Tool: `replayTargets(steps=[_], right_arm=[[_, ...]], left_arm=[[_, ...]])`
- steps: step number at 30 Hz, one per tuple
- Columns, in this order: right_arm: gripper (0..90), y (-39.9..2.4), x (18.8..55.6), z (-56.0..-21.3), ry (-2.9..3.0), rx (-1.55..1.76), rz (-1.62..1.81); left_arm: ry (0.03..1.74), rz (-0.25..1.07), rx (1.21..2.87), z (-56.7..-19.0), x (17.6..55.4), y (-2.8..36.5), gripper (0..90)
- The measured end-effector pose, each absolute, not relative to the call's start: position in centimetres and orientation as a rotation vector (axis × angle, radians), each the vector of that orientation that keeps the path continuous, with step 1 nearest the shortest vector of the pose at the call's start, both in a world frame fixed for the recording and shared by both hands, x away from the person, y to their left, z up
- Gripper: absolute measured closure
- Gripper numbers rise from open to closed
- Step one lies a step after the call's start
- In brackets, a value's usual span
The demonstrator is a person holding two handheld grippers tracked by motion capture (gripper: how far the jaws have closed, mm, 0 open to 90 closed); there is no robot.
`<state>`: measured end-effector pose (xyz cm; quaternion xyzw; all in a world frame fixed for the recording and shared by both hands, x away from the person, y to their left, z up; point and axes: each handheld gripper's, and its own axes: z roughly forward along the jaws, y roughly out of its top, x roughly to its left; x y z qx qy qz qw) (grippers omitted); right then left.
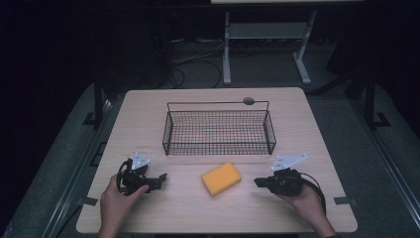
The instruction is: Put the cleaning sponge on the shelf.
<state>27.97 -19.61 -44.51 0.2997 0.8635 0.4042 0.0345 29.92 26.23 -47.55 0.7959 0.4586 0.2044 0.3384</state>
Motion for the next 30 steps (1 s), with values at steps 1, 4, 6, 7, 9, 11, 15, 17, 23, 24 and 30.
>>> replayTargets(steps=[1, 4, 6, 7, 9, 11, 15, 17, 23, 24, 30], right_arm=[[89.8, -19.3, 28.0, -44.5, 2.66, 0.914, 1.244], [89.8, -18.3, 28.0, -44.6, 2.68, 0.881, 1.246], [89.8, -17.9, 28.0, -44.6, 2.687, 0.868, 1.253], [89.8, -17.7, 28.1, -44.6, 2.691, 0.862, 1.254], [89.8, -17.5, 28.1, -44.6, 2.696, 0.855, 1.252], [89.8, -16.9, 28.1, -44.6, 2.705, 0.84, 1.267], [89.8, -16.0, 28.2, -44.7, 2.724, 0.815, 1.275], [89.8, -15.4, 28.1, -44.7, 2.735, 0.802, 1.275], [89.8, -13.8, 28.1, -45.0, 2.766, 0.747, 1.268], [89.8, -13.5, 28.1, -45.0, 2.769, 0.74, 1.268], [89.8, -11.8, 28.0, -45.2, 2.803, 0.685, 1.261]], left_arm=[[1.195, 0.532, 2.073, -47.5, 29.9, 26.2, 12.6], [1.195, 0.532, 2.073, -47.5, 29.9, 26.2, 12.7], [1.195, 0.532, 2.073, -47.5, 29.9, 26.2, 12.7], [1.195, 0.533, 2.073, -47.5, 29.9, 26.2, 12.6], [1.195, 0.532, 2.073, -47.5, 29.9, 26.2, 12.7], [1.194, 0.533, 2.073, -47.5, 29.9, 26.2, 12.6], [1.195, 0.533, 2.073, -47.5, 29.9, 26.2, 12.6], [1.194, 0.533, 2.073, -47.5, 29.9, 26.2, 12.6], [1.195, 0.533, 2.073, -47.5, 29.9, 26.2, 12.6], [1.194, 0.533, 2.073, -47.5, 29.9, 26.2, 12.6], [1.194, 0.533, 2.073, -47.5, 29.9, 26.2, 12.7]])
